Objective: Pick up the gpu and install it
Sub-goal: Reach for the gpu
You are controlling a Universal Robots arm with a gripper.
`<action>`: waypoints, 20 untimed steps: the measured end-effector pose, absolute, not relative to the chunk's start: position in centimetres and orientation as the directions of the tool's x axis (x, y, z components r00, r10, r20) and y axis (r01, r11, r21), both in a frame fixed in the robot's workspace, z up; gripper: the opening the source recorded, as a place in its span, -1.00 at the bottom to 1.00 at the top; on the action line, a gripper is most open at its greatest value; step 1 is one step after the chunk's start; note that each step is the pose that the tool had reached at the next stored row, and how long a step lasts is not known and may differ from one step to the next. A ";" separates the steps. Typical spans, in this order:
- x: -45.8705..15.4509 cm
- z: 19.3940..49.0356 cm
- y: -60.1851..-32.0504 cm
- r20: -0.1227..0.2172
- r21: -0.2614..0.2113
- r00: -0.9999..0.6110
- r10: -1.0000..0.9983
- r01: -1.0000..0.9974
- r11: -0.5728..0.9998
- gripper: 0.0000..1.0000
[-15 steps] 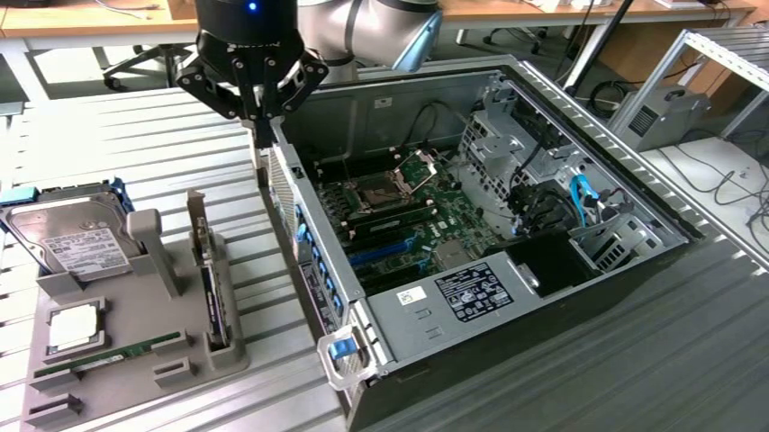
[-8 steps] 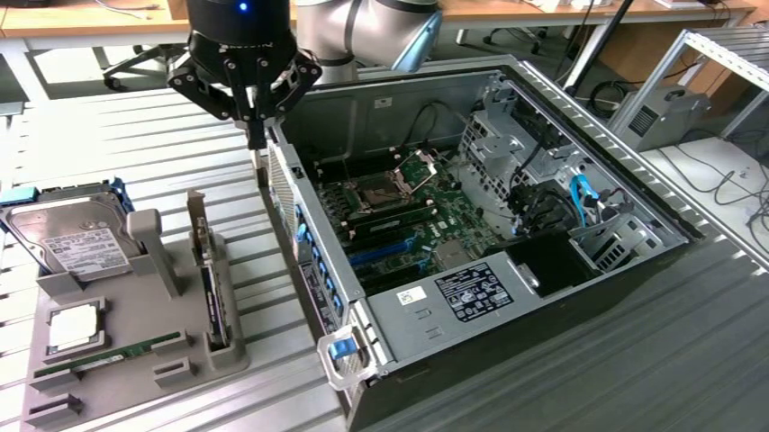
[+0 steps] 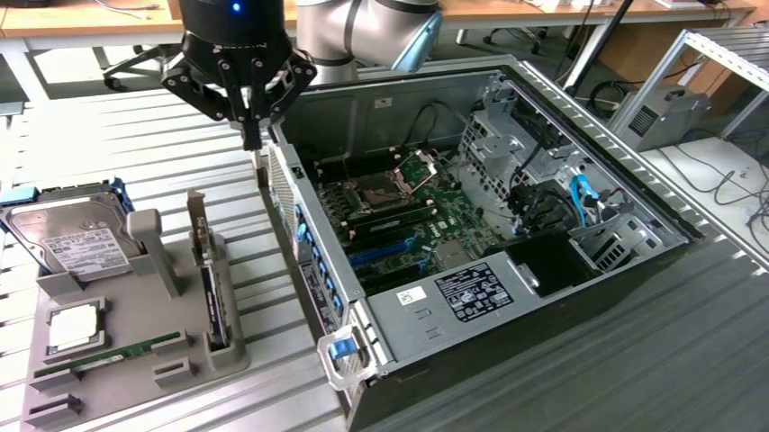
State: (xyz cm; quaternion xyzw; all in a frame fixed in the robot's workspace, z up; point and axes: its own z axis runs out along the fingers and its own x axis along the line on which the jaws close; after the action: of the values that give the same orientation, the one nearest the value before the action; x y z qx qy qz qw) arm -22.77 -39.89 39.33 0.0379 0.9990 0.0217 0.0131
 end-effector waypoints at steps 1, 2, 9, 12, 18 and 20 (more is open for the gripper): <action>-22.8 39.3 -39.9 -0.024 0.044 -0.997 0.076 0.075 0.996 -0.79; -22.9 39.3 -39.9 -0.024 0.044 -0.997 0.076 0.075 0.996 -0.79; -23.4 39.3 -39.9 -0.024 0.044 -0.997 0.076 0.075 0.996 -0.79; -23.7 39.3 -39.9 -0.024 0.044 -0.997 0.076 0.075 0.996 -0.79; -24.3 39.3 -39.9 -0.025 0.044 -0.997 0.076 0.075 0.996 -0.79; -24.5 39.3 -39.9 -0.024 0.044 -0.997 0.076 0.075 0.996 -0.79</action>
State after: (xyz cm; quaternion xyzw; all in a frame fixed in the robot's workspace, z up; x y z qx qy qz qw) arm -24.53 -39.89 39.33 0.0379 0.9990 0.0217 0.0131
